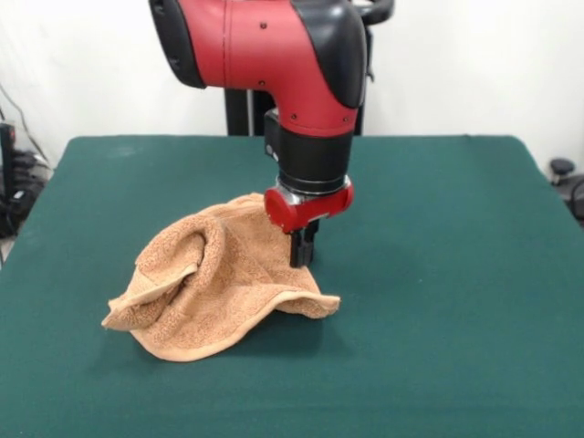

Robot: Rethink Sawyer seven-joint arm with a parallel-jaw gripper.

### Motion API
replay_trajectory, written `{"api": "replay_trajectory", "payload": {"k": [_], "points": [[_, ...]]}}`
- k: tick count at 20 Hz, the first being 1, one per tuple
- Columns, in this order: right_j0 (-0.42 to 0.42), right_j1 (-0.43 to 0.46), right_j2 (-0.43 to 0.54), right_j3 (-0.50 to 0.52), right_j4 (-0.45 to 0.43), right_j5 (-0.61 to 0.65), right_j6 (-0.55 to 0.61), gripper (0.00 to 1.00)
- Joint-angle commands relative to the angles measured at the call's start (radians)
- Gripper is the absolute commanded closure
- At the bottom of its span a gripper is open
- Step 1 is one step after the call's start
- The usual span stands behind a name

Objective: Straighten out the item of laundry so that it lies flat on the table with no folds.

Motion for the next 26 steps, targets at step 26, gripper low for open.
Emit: {"api": "replay_trajectory", "payload": {"k": [26], "points": [[0.228, 0.22, -0.02, 0.119, 0.338, -0.36, 0.548, 1.0]]}}
